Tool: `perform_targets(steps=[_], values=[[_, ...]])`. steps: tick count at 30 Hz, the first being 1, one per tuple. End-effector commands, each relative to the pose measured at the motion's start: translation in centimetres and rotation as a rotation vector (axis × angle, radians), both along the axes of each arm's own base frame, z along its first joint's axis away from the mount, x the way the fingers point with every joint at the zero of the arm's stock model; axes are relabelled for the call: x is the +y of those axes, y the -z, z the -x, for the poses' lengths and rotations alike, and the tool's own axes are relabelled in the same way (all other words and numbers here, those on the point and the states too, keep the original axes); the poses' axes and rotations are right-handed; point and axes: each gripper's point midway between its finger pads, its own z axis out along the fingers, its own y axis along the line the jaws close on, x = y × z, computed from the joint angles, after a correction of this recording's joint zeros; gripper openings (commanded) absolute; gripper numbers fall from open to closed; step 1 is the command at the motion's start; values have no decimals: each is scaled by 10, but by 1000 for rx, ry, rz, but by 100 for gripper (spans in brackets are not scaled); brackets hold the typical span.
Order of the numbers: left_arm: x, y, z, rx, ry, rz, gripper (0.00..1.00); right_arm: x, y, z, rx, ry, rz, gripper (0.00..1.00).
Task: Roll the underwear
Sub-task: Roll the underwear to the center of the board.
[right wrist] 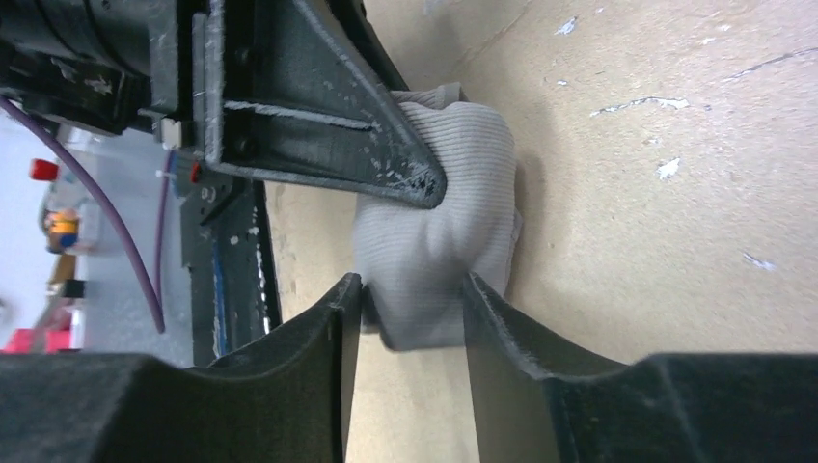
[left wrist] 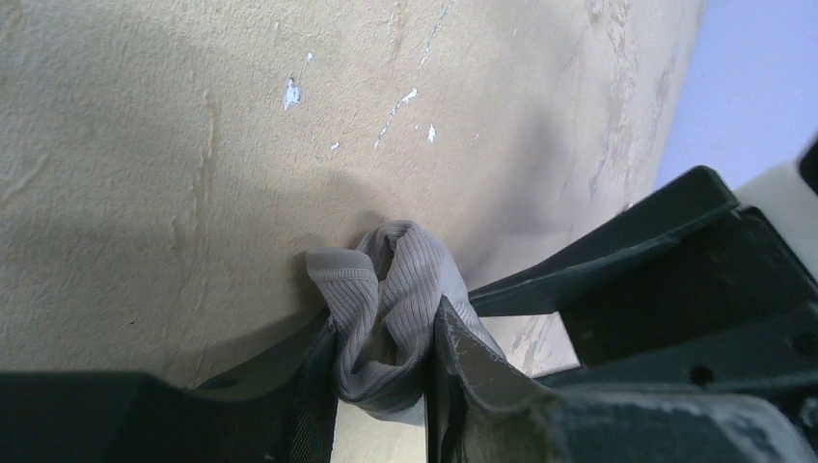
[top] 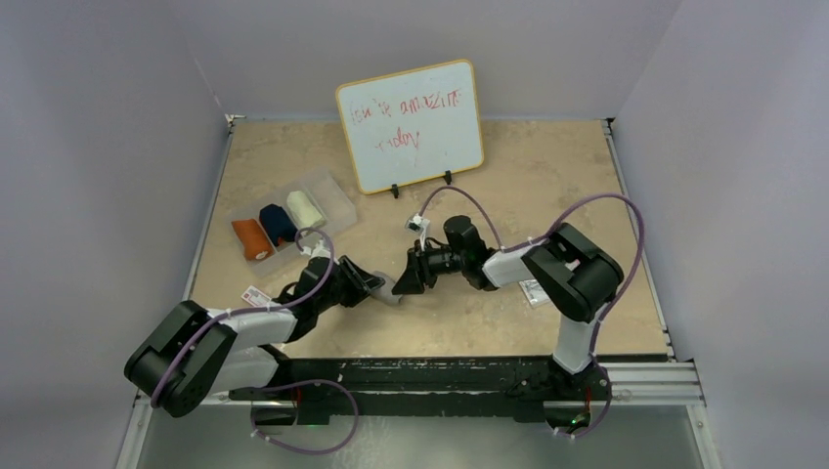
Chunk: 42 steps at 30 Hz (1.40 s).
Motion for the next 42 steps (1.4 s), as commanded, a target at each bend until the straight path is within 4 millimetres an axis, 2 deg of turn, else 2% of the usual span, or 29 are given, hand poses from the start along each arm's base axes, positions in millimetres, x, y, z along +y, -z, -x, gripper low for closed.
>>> perform_targets(steps=[1,7,10,13,16,20,24,26,29,32,36,42], values=[[14,26,12,86,-8,-106,23,-18,-9,-5,-171,7,116,50],[13,23,12,109,-4,-119,22,-26,-26,-22,-569,60,310,56],[11,21,10,115,-3,-121,22,-18,-36,-20,-762,57,371,57],[10,19,8,121,0,-122,22,-6,-39,-12,-865,36,391,57],[8,17,8,129,1,-121,22,5,-33,-4,-920,11,393,58],[7,16,8,134,5,-120,21,12,-13,-2,-945,-7,439,58],[6,13,8,132,10,-114,22,5,2,-10,-918,53,510,50],[7,13,8,131,9,-113,24,5,8,-3,-875,39,498,38],[4,9,8,127,12,-100,33,6,9,5,-811,21,453,19],[0,4,7,115,19,-71,48,7,11,14,-670,0,373,7],[-5,-3,6,80,22,-11,62,-1,11,19,-431,49,252,5],[-8,-1,8,62,28,29,67,1,7,21,-243,62,133,5]])
